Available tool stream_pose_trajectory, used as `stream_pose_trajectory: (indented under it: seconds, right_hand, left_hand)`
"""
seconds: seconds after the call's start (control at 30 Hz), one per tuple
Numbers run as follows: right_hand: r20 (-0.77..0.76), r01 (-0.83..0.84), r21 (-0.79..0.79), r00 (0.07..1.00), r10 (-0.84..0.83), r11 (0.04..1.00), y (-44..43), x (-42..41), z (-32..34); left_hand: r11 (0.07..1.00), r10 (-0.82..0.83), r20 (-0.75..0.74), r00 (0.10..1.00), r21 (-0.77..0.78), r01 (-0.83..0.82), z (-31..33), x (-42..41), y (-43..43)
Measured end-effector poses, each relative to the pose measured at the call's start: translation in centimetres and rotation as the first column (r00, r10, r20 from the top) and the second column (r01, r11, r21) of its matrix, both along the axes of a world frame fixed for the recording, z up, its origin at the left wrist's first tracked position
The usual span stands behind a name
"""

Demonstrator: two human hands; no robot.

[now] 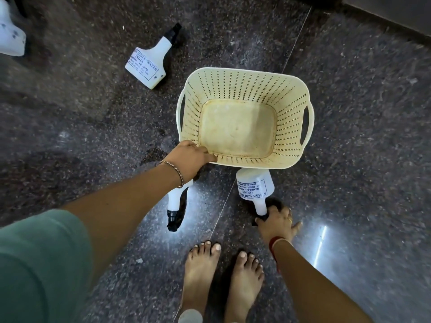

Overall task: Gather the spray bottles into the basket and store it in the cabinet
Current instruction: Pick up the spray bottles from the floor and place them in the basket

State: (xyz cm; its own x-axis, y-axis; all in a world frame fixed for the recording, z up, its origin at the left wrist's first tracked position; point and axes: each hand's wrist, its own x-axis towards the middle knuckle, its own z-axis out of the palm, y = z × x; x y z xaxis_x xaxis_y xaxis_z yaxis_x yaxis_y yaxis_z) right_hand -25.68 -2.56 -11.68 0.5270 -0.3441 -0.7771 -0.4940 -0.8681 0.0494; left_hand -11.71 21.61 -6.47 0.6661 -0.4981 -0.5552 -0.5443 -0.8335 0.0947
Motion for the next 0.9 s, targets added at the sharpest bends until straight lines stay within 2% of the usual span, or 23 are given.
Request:
stream_pose_trajectory:
  seconds: [0.1, 0.23, 0.33, 0.4, 0.47, 0.6, 0.73, 0.83, 0.9]
  right_hand:
    - [0.002, -0.108, -0.014, 0.994, 0.108, 0.994, 0.0, -0.3, 1.0]
    - [0.084, -0.213, 0.041, 0.974, 0.209, 0.976, 0.1, -1.9, 4.6]
    - [0.163, -0.393, -0.016, 0.906, 0.39, 0.919, 0.6, -2.1, 8.2]
    - [0.141, -0.476, -0.018, 0.869, 0.474, 0.879, 1.2, -1.4, 11.3]
    - [0.129, -0.469, 0.051, 0.878, 0.46, 0.882, 1.6, 0.0, 14.3]
    - [0.215, -0.384, 0.15, 0.912, 0.349, 0.911, 2.0, 4.4, 20.7]
    - [0.294, -0.342, 0.278, 0.92, 0.26, 0.898, 1.7, 9.3, 25.8]
    - [0.445, -0.349, 0.217, 0.867, 0.226, 0.912, 1.8, 12.5, 26.2]
    - [0.46, -0.377, 0.112, 0.84, 0.288, 0.92, 2.3, 14.6, 24.3]
  left_hand:
    - [1.0, 0.007, 0.002, 1.0, 0.011, -0.007, 0.1, 0.0, -0.1]
    - [0.999, 0.023, -0.018, 1.0, 0.039, -0.023, 0.4, 0.1, -0.5]
    - [0.998, 0.043, -0.054, 0.998, 0.042, -0.041, 0.7, 0.0, -0.9]
    - [0.997, 0.067, -0.06, 0.996, 0.05, -0.064, 0.8, -0.2, -1.0]
    - [0.995, 0.084, -0.055, 0.995, 0.059, -0.081, 0.7, -0.5, -1.1]
    - [0.993, 0.108, -0.071, 0.992, 0.056, -0.104, 0.6, -1.3, -1.2]
    - [0.991, 0.1, -0.068, 0.993, 0.097, -0.093, 0.7, -2.2, -1.1]
    - [0.995, 0.066, -0.074, 0.995, 0.084, -0.06, 1.0, -2.7, -0.7]
    - [0.998, 0.046, -0.073, 0.996, 0.055, -0.042, 1.2, -2.8, -0.4]
